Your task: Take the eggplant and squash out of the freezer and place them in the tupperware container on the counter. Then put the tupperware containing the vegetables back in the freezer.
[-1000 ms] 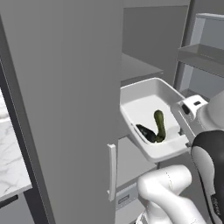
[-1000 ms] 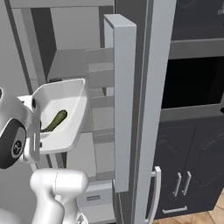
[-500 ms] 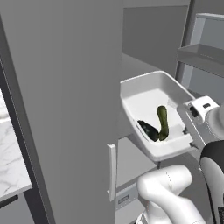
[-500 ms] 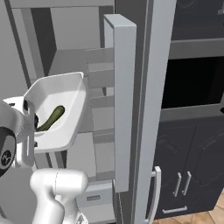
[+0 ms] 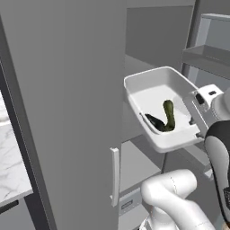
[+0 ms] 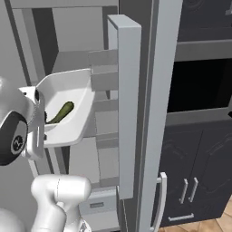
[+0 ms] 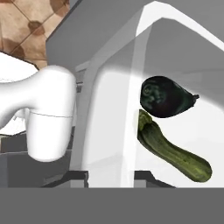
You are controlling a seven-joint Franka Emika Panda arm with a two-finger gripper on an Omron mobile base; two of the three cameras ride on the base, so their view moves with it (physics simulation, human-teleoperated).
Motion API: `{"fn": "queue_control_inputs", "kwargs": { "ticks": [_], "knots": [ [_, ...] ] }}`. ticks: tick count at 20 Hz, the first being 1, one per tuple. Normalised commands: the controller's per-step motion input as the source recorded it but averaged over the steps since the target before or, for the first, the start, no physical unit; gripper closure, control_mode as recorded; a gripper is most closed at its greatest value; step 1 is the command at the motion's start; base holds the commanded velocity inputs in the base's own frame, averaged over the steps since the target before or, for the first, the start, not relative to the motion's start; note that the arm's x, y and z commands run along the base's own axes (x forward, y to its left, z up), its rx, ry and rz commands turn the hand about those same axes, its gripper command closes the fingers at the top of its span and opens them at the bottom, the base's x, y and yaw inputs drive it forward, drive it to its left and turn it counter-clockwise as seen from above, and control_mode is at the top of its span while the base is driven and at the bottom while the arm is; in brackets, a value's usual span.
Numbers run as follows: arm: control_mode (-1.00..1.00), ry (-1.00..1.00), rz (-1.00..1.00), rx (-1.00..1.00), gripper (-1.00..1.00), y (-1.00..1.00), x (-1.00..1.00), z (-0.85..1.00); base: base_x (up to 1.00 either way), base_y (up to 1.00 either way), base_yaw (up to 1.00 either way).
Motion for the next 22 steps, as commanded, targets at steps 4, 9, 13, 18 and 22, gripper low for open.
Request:
{"fn": "queue_control_inputs", "kwargs": {
  "ticks": [4,9,13,18,22],
  "knots": [
    [-1.00,0.00,0.00,0.03,1.00,-0.30,0.06,0.20,0.00,0.00,0.00],
    [-1.00,0.00,0.00,0.09,1.00,-0.06,0.41,0.15,0.00,0.00,0.00],
    [-1.00,0.00,0.00,0.10,1.00,0.00,0.53,0.08,0.00,0.00,0.00],
    [-1.00,-0.01,0.00,0.03,1.00,0.03,0.46,0.00,0.00,0.00,0.00],
    [-1.00,0.00,0.00,0.00,1.00,0.04,0.30,0.00,0.00,0.00,0.00]
  ]
}}
